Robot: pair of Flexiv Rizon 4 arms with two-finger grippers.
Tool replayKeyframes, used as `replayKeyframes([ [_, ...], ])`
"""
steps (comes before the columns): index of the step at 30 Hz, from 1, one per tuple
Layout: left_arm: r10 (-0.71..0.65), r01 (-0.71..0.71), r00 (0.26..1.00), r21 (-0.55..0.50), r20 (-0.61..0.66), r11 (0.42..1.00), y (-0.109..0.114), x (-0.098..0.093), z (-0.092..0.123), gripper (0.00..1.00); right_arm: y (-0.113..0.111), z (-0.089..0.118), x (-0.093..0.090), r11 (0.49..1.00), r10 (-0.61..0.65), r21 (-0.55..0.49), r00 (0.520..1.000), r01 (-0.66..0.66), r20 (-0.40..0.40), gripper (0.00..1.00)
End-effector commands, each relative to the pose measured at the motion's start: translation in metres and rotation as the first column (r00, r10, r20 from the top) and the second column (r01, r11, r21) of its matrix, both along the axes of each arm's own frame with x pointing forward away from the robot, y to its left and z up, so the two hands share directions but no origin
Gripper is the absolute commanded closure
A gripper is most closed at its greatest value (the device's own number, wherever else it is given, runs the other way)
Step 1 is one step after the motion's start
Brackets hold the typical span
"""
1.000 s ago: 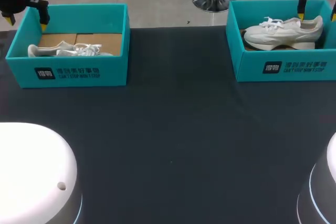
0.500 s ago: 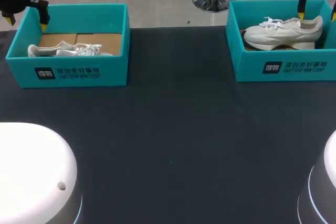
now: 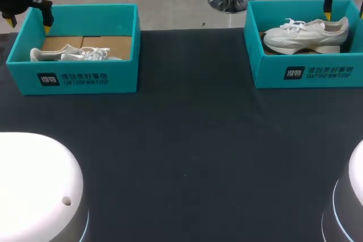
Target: Take the shoe out of the shoebox, open the shoe tongue, remove and reinsert the insole, then place the shoe into the shoebox
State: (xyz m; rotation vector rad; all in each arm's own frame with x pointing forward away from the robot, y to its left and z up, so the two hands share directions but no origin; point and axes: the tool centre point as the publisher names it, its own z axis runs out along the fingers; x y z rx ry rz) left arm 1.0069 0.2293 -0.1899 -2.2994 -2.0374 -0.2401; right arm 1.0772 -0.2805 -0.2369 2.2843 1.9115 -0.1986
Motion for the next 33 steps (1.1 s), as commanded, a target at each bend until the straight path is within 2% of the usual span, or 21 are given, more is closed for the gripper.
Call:
replayKeyframes([
  [1,-0.001,0.001,1.0,0.001,0.002,1.0,0.0,-0.001,0.001,0.0,-0.013,-0.016,0.034,1.0,0.006,0.017,1.0,-0.006,-0.021,0.0],
  [7,-0.001,0.001,1.0,0.001,0.002,1.0,0.0,-0.001,0.001,0.0,-0.027,-0.032,0.056,1.0,0.013,0.013,1.0,-0.013,-0.01,0.0],
  [17,-0.001,0.001,1.0,0.001,0.002,1.0,0.0,-0.001,0.001,0.0,-0.033,-0.048,0.076,0.999,0.041,0.021,0.999,-0.041,-0.011,0.0],
  [33,-0.001,0.001,1.0,0.001,0.002,1.0,0.0,-0.001,0.001,0.0,-0.045,-0.073,0.087,0.997,0.069,0.039,0.998,-0.07,0.005,0.0],
])
